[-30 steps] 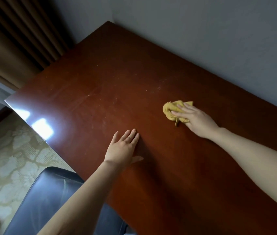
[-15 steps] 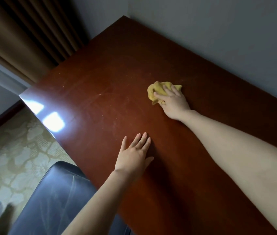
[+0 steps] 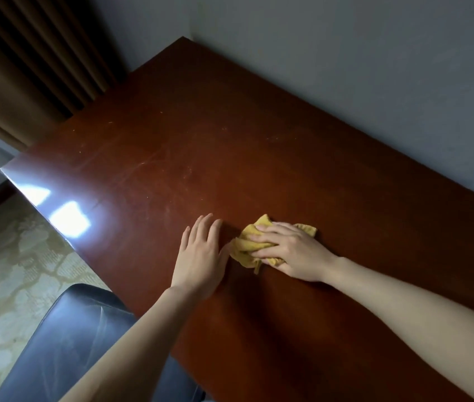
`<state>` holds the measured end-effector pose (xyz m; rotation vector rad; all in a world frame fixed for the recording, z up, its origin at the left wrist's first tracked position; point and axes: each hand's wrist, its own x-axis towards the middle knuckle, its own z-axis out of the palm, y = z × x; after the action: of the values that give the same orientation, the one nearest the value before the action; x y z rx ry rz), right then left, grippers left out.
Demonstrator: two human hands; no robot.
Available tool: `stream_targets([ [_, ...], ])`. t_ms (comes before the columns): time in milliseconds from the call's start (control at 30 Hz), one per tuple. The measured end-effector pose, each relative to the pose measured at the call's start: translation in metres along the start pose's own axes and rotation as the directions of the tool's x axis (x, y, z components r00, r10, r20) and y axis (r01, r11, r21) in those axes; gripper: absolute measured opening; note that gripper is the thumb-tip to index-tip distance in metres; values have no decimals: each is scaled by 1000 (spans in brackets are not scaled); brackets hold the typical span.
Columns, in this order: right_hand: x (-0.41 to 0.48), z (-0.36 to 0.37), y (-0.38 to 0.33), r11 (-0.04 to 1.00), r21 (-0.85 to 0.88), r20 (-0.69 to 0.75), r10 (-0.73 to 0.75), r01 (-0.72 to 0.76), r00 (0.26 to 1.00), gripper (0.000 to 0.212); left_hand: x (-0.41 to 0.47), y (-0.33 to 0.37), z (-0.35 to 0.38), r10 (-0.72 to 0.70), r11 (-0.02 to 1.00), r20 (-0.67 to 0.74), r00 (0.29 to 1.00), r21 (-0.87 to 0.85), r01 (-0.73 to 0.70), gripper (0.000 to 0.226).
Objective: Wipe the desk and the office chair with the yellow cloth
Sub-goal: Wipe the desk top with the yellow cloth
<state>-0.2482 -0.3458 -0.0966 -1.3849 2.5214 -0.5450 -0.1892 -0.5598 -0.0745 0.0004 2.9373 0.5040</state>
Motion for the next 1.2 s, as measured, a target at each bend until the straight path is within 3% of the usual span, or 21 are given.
stream_targets([
  [167, -41, -26, 36, 992, -113, 4, -63, 63, 998, 32, 26, 16, 7, 86, 990, 149, 985, 97, -101, 62],
  [400, -54, -57, 100, 964, -186, -121, 170, -191, 978, 43, 72, 35, 6, 59, 964, 286, 956, 233, -129, 78],
  [567, -24, -71, 152, 850, -104, -165, 497, -517, 852, 44, 92, 34, 5, 40, 935, 328, 944, 321, -151, 93],
  [767, 44, -81, 198, 784, -90, -119, 604, -614, 788, 45, 95, 24, 10, 38, 927, 307, 951, 343, -148, 87],
  [933, 102, -67, 195, 666, -124, -119, 726, -735, 677, 48, 95, 20, 15, 50, 943, 279, 959, 303, -137, 79],
  [1200, 97, -44, 151, 909, -203, -75, 356, -364, 931, 45, 96, 24, 12, 23, 961, 278, 960, 260, -98, 69],
])
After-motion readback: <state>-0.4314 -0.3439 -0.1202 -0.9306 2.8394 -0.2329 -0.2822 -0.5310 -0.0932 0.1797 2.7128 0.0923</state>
